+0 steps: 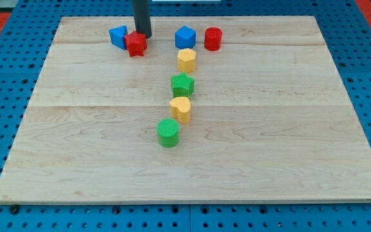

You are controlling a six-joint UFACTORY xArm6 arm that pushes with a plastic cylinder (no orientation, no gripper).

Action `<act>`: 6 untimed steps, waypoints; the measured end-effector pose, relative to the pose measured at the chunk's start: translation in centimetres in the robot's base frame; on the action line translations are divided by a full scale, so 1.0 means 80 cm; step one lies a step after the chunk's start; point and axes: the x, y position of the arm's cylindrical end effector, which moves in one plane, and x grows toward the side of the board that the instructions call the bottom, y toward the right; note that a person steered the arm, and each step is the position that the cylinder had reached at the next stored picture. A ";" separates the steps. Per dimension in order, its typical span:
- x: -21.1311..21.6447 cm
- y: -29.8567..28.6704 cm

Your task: Move the blue triangle to the top left of the board

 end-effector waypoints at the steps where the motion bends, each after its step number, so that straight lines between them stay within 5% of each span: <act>1: 0.018 -0.039; 2: -0.004 -0.085; 6: -0.038 -0.076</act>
